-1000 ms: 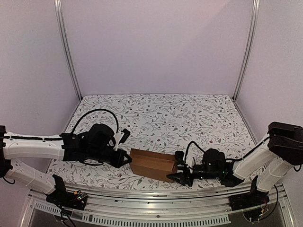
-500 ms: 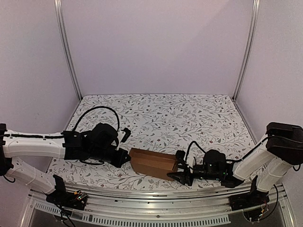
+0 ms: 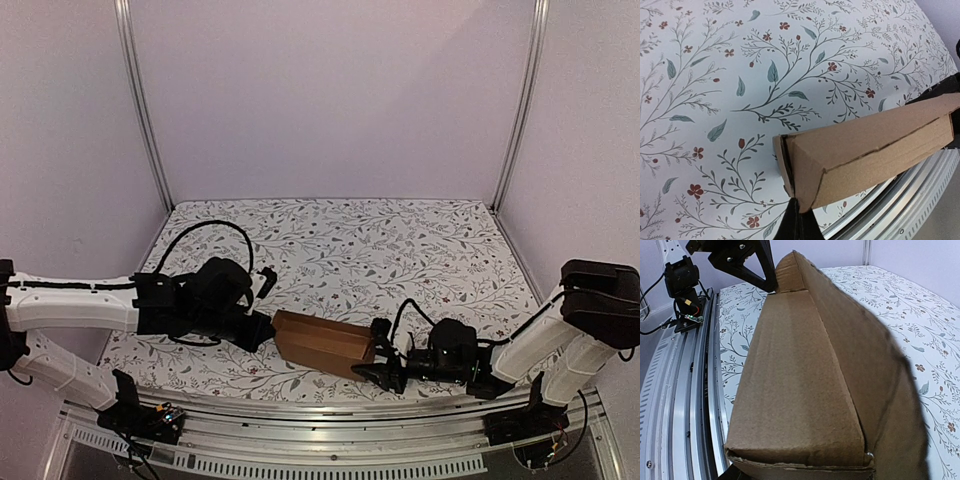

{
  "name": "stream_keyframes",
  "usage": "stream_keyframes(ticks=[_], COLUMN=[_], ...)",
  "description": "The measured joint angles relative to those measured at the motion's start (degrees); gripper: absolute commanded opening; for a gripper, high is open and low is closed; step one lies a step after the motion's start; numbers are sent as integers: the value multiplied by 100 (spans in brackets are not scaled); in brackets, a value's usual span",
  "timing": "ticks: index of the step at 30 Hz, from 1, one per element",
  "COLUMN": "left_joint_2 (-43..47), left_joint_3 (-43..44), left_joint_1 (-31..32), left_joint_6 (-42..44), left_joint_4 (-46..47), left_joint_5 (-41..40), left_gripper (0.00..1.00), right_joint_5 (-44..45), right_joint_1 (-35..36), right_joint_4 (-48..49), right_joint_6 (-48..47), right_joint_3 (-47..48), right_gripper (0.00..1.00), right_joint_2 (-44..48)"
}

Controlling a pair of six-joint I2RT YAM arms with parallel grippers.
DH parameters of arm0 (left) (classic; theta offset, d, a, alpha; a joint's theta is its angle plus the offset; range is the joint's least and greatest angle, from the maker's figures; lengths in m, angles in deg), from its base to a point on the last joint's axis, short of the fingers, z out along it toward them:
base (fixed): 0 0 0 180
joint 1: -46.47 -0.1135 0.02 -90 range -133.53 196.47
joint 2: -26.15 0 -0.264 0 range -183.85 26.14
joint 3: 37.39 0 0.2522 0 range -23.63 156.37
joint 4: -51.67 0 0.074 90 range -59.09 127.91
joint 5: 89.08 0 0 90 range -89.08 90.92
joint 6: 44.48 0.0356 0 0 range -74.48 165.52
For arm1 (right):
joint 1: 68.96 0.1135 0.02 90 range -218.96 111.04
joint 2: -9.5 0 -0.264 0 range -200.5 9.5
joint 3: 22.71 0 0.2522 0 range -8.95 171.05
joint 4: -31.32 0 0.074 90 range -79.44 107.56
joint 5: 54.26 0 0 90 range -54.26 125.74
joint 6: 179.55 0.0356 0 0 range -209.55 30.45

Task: Fold the paper box

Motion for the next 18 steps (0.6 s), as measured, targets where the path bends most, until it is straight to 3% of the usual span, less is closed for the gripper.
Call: stream_keyframes(ticks=[10, 18], left_joint_2=[-225, -420], left_joint_3=[0, 76], left_joint_1=[116, 280], left_joint_6=[-144, -260], left_joint_4=[55, 221], left_joint_5=[-125, -179], left_gripper=[0, 0], right_joint_5=[107, 699], right_joint_1=[42, -20], right_joint_4=[70, 275], right_joint_6=[-17, 50], right_joint_3=[0, 0], right_gripper=[60, 78], right_joint_2=[-153, -162])
